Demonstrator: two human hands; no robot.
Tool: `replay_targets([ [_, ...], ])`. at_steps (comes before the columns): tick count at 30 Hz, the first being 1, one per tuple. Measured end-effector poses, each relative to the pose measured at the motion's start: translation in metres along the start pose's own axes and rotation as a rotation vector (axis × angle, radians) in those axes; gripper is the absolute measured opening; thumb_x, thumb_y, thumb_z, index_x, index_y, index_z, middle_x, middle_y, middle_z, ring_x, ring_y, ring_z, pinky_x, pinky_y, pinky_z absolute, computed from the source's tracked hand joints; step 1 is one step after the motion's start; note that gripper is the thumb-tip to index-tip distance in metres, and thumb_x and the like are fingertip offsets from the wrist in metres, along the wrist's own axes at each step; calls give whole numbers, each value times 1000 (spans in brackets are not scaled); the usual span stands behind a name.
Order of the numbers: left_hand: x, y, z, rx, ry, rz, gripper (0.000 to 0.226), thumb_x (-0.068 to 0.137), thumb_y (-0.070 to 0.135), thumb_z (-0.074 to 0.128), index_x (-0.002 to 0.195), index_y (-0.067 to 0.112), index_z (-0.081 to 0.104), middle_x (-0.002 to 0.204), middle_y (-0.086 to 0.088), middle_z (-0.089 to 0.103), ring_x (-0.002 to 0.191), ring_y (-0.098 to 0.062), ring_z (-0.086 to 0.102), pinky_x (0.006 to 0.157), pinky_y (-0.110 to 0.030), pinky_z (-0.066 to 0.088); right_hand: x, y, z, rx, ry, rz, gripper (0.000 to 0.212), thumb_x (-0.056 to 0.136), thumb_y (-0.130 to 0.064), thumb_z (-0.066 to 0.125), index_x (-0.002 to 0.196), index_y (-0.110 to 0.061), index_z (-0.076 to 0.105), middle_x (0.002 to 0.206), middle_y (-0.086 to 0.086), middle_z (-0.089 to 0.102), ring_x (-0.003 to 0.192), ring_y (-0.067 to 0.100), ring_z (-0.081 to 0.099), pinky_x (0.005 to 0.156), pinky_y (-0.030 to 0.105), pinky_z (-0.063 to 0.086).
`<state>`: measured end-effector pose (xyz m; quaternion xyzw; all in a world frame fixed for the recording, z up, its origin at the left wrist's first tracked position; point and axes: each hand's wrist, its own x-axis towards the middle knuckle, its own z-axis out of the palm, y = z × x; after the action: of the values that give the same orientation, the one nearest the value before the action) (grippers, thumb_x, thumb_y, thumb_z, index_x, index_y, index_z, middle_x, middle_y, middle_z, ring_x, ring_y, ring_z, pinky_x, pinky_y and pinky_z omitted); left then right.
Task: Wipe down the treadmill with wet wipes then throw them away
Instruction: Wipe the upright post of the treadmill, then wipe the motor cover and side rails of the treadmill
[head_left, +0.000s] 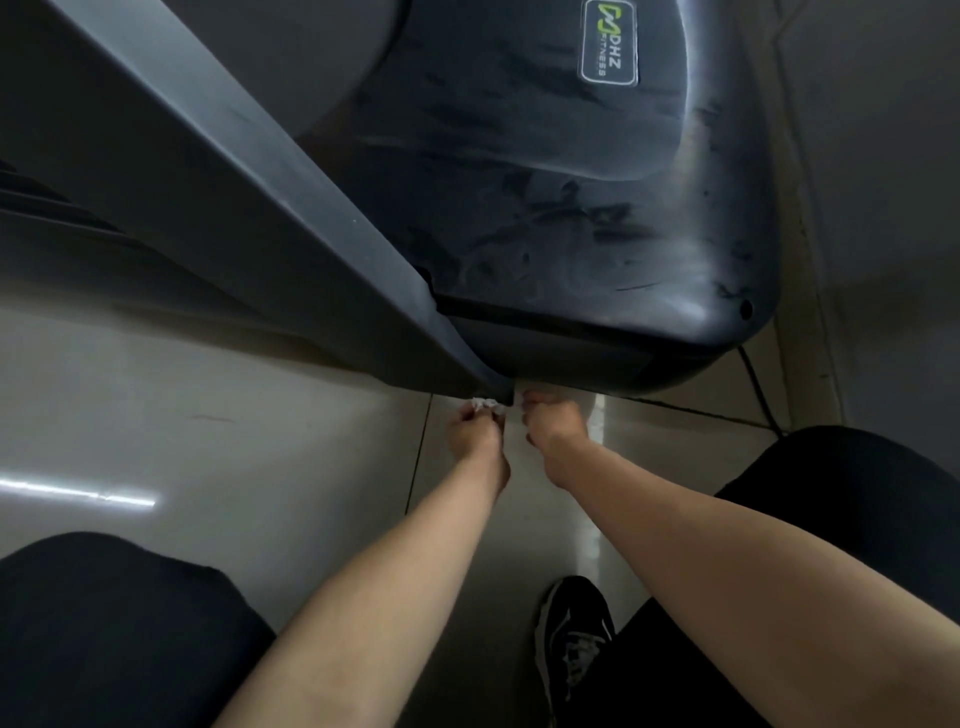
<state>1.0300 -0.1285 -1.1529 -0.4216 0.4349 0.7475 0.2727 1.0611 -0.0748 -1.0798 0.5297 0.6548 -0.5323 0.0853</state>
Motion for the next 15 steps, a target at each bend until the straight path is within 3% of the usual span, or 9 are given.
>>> replay_targets([
  [4,-12,-9,2,24,-70,-101,14,97,2,60,101,13,67,102,-11,72,85,-17,69,76,-25,56,1,1,-3,85,61,38,30,104,-11,45,125,-18,65,112,2,64,99,19,57,98,36,47],
  [7,-15,2,1,58,-50,-135,11,96,8,64,105,11,70,102,-12,75,84,-17,72,69,-24,56,0,1,-2,83,90,23,23,103,-11,46,112,-20,66,94,-3,62,85,13,56,86,32,47],
  [11,-20,23,-2,112,-39,-166,19,96,14,66,113,7,71,104,-11,75,86,-18,71,59,-24,53,-11,-10,6,-78,156,-175,20,99,-11,53,104,-22,69,102,2,68,94,18,63,81,32,51],
  [15,-24,45,-11,245,-214,-118,33,102,21,57,130,5,61,120,-8,65,100,-21,63,82,-33,53,-29,-29,14,-153,177,-339,17,97,-20,54,96,-24,70,90,-3,67,87,16,64,81,37,57],
])
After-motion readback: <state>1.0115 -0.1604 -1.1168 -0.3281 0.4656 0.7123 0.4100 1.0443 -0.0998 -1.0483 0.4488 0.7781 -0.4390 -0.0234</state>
